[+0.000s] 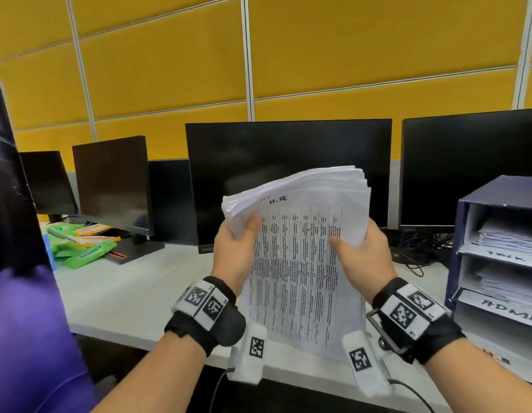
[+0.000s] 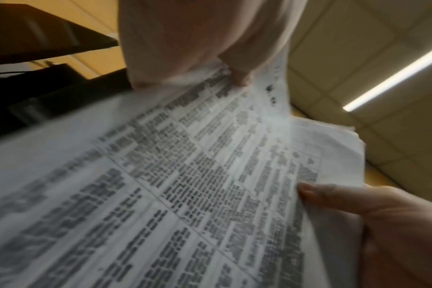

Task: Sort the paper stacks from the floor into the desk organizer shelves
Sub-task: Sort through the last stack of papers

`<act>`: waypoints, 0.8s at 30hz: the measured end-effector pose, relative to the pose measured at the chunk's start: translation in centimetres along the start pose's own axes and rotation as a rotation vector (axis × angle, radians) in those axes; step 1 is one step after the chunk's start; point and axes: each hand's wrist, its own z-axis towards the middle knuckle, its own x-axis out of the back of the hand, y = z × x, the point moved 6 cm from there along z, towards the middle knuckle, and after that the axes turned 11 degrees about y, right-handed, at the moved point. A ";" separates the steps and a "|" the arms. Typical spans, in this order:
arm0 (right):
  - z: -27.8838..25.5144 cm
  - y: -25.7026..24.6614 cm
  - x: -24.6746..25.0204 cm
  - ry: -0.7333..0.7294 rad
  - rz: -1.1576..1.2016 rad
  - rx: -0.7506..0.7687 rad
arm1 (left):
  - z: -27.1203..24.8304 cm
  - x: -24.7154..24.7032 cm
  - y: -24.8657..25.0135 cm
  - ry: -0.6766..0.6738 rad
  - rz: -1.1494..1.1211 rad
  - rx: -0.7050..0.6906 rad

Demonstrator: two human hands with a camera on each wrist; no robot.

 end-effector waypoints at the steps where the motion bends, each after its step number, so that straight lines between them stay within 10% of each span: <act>1: -0.1 -0.3 0.0 0.025 -0.009 0.024 | -0.1 0.0 0.3 0.047 0.001 -0.020; 24: -0.8 3.4 0.9 0.024 -0.052 -0.132 | -0.9 0.4 -1.0 -0.007 0.136 0.016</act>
